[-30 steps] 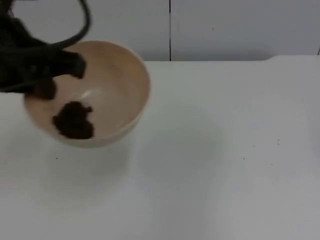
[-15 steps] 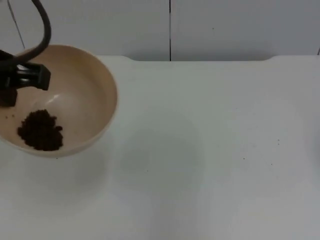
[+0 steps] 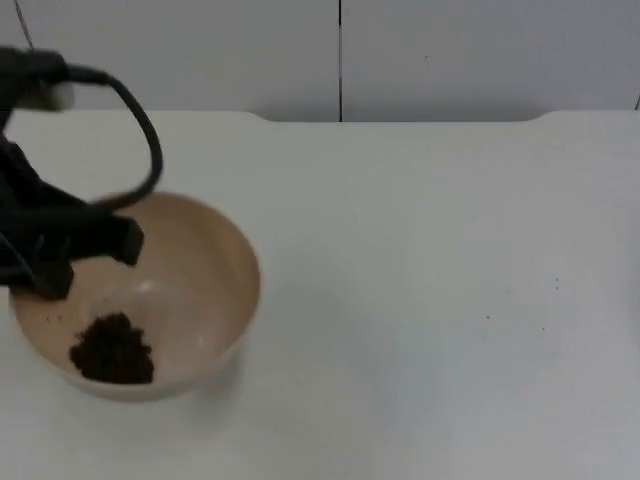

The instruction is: Pick up the bowl with the left hand and pour the coffee beans from the cup into the bowl with the right hand.

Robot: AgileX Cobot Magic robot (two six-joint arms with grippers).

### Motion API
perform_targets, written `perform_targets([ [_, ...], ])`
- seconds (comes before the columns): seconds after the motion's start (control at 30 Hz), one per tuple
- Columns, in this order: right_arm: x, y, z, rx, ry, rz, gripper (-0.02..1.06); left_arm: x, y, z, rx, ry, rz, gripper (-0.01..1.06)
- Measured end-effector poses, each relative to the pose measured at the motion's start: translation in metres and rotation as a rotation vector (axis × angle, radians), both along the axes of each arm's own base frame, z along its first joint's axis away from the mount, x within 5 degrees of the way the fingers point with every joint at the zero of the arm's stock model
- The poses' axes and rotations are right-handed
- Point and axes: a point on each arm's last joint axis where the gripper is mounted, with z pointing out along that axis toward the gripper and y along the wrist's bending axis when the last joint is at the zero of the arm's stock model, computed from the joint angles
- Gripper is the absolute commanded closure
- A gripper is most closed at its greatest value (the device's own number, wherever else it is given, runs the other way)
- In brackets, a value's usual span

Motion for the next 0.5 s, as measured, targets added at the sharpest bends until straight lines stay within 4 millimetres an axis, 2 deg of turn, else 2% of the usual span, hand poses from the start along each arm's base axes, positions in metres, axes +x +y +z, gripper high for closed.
perform_targets([
  [0.2,0.013,0.0,-0.02,0.072,0.053,-0.011,1.05,0.014,-0.012,-0.023,-0.061,0.051,-0.007,1.05],
  [0.27,0.016,0.001,-0.025,0.076,0.067,-0.006,1.05,0.019,-0.015,-0.022,-0.075,0.039,-0.006,1.05],
  [0.47,0.028,0.007,-0.044,0.104,0.108,0.021,1.05,0.057,-0.032,-0.017,-0.139,-0.052,-0.001,1.05],
  [0.5,0.028,0.007,-0.044,0.104,0.108,0.021,1.05,0.057,-0.032,-0.017,-0.139,-0.052,-0.001,1.05],
])
